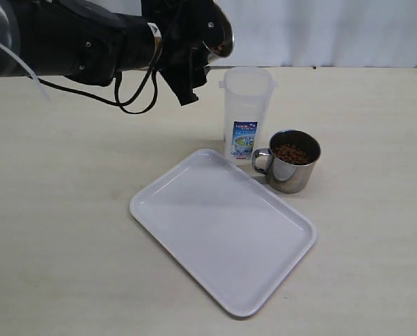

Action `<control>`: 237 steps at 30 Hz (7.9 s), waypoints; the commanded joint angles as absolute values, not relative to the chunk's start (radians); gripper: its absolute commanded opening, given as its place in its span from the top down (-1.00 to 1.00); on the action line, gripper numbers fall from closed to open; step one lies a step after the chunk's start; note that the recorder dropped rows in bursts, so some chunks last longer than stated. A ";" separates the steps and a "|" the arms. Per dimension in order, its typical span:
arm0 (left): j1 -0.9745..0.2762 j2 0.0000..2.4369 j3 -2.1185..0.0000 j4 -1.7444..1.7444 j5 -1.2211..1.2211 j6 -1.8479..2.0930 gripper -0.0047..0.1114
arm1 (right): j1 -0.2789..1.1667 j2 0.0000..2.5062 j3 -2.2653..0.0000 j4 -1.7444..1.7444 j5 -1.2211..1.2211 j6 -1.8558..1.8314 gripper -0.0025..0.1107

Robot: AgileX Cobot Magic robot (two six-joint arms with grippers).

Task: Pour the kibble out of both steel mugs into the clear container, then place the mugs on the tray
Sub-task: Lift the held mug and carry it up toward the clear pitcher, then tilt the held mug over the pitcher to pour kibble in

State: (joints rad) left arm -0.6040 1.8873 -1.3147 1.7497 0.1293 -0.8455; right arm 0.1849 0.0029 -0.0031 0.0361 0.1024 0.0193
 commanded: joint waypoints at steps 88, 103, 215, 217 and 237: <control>-0.733 1.963 -1.409 1.744 0.389 -0.484 0.92 | 0.189 0.000 0.000 0.038 0.102 0.010 0.86; -0.733 1.963 -1.409 1.744 0.405 -0.409 0.92 | 0.189 0.000 0.000 0.038 0.102 0.010 0.86; -0.784 2.038 -1.491 1.744 0.461 0.085 0.92 | 0.189 0.000 0.000 0.038 0.102 0.010 0.86; -0.784 2.038 -1.491 1.744 0.461 0.097 0.92 | 0.189 0.000 0.000 0.038 0.102 0.010 0.86; -0.786 2.038 -1.491 1.744 0.461 0.238 0.92 | 0.189 0.000 0.000 0.038 0.102 0.010 0.86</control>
State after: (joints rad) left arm -0.7797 2.0458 -1.4788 1.7420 0.4563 0.2292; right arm 0.1849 0.0029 -0.0031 0.0361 0.1024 0.0193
